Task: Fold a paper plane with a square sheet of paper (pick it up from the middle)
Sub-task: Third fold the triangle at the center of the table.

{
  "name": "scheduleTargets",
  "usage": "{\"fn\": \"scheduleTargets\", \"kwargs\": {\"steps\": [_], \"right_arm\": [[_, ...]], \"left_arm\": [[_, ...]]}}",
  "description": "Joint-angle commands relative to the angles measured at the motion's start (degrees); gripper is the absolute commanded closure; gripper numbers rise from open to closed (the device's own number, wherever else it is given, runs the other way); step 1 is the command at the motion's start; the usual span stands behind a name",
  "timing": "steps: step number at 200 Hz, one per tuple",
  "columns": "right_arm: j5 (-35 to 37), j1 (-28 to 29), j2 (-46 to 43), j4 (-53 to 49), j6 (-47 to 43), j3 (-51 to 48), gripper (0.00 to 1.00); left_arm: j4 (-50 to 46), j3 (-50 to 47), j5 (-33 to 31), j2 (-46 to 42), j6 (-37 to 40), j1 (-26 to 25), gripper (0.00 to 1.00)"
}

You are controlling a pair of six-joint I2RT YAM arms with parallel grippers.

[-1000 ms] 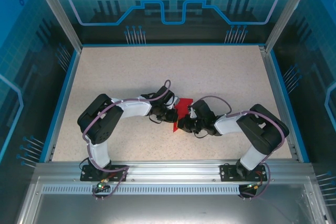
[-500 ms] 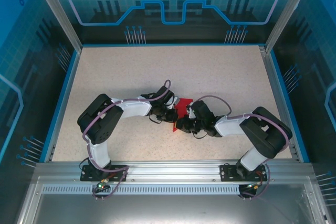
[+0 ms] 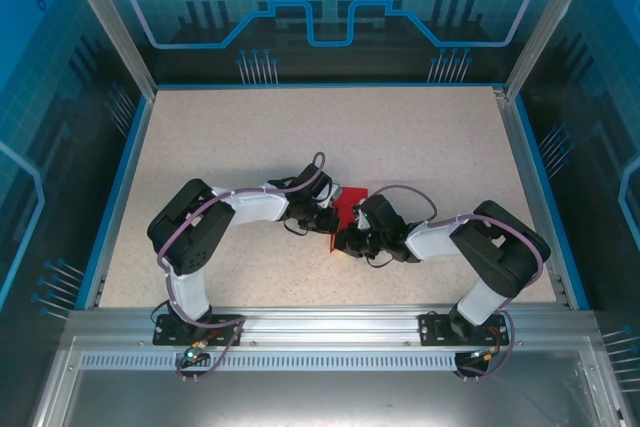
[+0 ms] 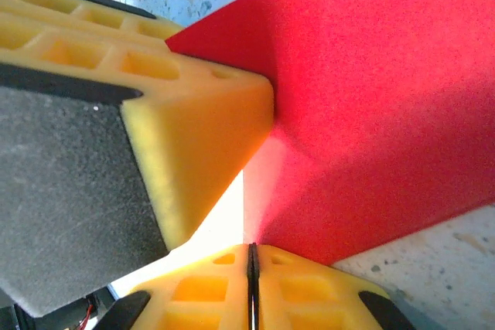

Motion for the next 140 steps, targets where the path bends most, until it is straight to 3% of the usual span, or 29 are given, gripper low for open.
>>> {"fn": "scheduleTargets", "kwargs": {"steps": [1,98,140], "right_arm": [[0.46,0.85,-2.67,-2.06,-0.25,0.45,0.90],[0.99,3.04,2.72,-2.43,0.45,2.30,0.90],[1.38,3.11,-0.06,-5.23,-0.14,3.20,0.90]], "left_arm": [[-3.18,-2.51,-0.21,1.22,0.92,-0.06,0.92],[-3.02,-2.69,-0.11,1.25,0.96,0.01,0.92],[-2.82,-3.19,-0.21,0.93,0.90,-0.01,0.92]]}}
